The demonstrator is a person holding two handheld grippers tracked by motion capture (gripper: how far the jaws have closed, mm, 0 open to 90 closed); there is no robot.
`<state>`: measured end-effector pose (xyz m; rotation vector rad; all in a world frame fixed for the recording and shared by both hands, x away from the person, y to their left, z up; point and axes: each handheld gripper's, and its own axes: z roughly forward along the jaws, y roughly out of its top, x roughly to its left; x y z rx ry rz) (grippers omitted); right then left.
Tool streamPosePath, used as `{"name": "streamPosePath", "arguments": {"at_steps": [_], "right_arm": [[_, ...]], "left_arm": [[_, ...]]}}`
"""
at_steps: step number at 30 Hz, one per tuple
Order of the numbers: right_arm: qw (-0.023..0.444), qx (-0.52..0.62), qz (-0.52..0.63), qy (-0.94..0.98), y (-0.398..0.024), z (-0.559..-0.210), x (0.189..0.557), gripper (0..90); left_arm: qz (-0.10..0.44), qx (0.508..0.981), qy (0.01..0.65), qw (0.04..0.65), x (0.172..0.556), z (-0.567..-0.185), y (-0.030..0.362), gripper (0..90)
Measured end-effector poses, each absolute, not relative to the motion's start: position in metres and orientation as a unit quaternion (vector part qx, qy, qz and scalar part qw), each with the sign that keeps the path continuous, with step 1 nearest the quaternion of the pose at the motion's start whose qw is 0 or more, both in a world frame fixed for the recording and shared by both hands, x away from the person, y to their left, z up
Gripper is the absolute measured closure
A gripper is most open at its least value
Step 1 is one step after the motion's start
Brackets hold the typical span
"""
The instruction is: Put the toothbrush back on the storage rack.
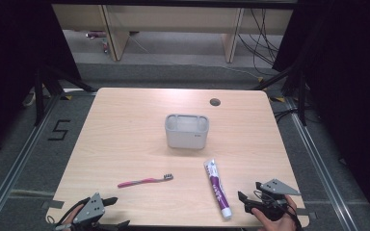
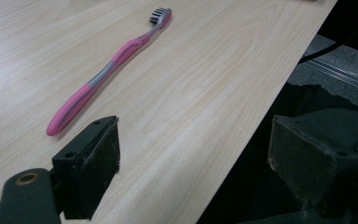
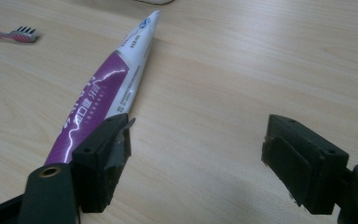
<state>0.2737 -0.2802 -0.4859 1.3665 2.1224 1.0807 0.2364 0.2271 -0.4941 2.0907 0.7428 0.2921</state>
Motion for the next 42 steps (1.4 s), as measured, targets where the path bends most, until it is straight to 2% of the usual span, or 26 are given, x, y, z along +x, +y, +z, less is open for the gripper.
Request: {"name": "streamPosePath", "arguments": {"at_steps": [1, 3, 6, 8, 13, 21, 26, 28, 36, 37, 42], "right_arm": [[0.182, 0.501, 0.388, 0.752, -0.278, -0.486, 0.272, 23.7], [0.195, 0.486, 0.382, 0.761, -0.28, -0.486, 0.274, 23.8], [0.179, 0.504, 0.388, 0.75, -0.277, -0.486, 0.272, 23.8], [0.198, 0.487, 0.387, 0.758, -0.28, -0.486, 0.274, 23.7], [0.186, 0.494, 0.39, 0.754, -0.278, -0.486, 0.273, 23.8], [0.2, 0.482, 0.387, 0.761, -0.28, -0.486, 0.274, 23.7], [0.183, 0.483, 0.39, 0.762, -0.279, -0.487, 0.275, 23.4], [0.168, 0.504, 0.391, 0.752, -0.276, -0.486, 0.272, 23.4], [0.189, 0.482, 0.391, 0.761, -0.28, -0.487, 0.275, 23.5], [0.176, 0.495, 0.397, 0.753, -0.278, -0.488, 0.274, 23.5], [0.174, 0.496, 0.393, 0.755, -0.278, -0.488, 0.274, 23.6]], "left_arm": [[0.117, 0.84, 0.299, 0.437, 0.236, -0.494, 0.227, 15.8], [0.115, 0.838, 0.298, 0.443, 0.237, -0.495, 0.227, 15.8], [0.116, 0.836, 0.299, 0.444, 0.237, -0.495, 0.227, 15.8], [0.115, 0.836, 0.299, 0.445, 0.237, -0.495, 0.227, 15.7], [0.119, 0.84, 0.301, 0.434, 0.237, -0.495, 0.228, 15.7], [0.122, 0.836, 0.304, 0.44, 0.24, -0.495, 0.228, 15.6], [0.123, 0.835, 0.303, 0.443, 0.243, -0.492, 0.225, 15.6], [0.128, 0.839, 0.298, 0.438, 0.248, -0.489, 0.224, 15.7], [0.14, 0.845, 0.292, 0.426, 0.264, -0.481, 0.225, 15.9], [0.141, 0.849, 0.287, 0.419, 0.267, -0.479, 0.224, 16.0], [0.151, 0.858, 0.275, 0.408, 0.28, -0.475, 0.22, 17.0]]}}
